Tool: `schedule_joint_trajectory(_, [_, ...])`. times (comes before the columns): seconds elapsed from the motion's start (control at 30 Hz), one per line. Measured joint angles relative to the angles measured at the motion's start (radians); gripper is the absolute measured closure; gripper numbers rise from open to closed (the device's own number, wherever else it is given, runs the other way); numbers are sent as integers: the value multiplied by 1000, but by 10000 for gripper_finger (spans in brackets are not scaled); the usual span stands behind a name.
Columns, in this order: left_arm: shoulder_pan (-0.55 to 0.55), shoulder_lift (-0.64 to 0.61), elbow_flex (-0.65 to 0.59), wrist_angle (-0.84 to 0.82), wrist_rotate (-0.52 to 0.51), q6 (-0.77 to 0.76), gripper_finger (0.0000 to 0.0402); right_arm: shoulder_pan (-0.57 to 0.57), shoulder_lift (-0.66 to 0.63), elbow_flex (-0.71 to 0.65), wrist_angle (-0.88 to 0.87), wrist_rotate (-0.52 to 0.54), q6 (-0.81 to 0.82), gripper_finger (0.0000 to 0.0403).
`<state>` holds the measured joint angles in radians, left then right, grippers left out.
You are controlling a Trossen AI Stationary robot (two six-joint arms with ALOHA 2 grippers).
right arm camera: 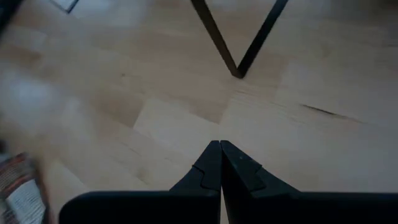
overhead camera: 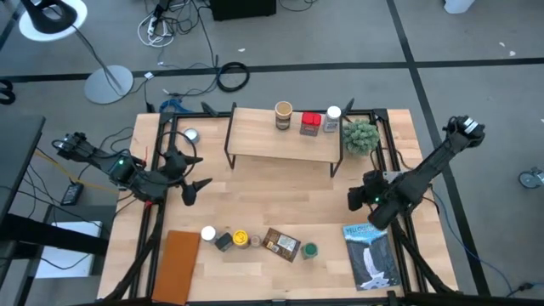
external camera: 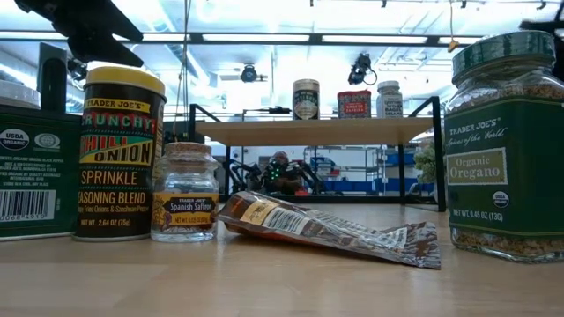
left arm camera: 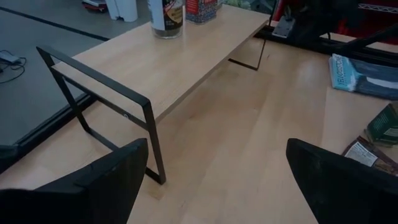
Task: Shelf spices
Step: Adjust the shelf
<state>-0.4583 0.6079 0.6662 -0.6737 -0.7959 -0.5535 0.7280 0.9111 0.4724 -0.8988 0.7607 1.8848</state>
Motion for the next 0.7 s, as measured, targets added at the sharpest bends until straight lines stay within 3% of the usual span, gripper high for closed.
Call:
schedule_joint_trajectory(0.13, [0,1,0,0,2,5,14,-48,-185,-117,171,0,-266,403])
schedule_joint_trajectory(0.27, [0,1,0,0,1,6,14,-121,-272,-162,304,0,-547,403])
schedule_joint_trajectory(0.7, [0,1,0,0,-29,23,14,-349,-209,-165,488,-51,-878,403])
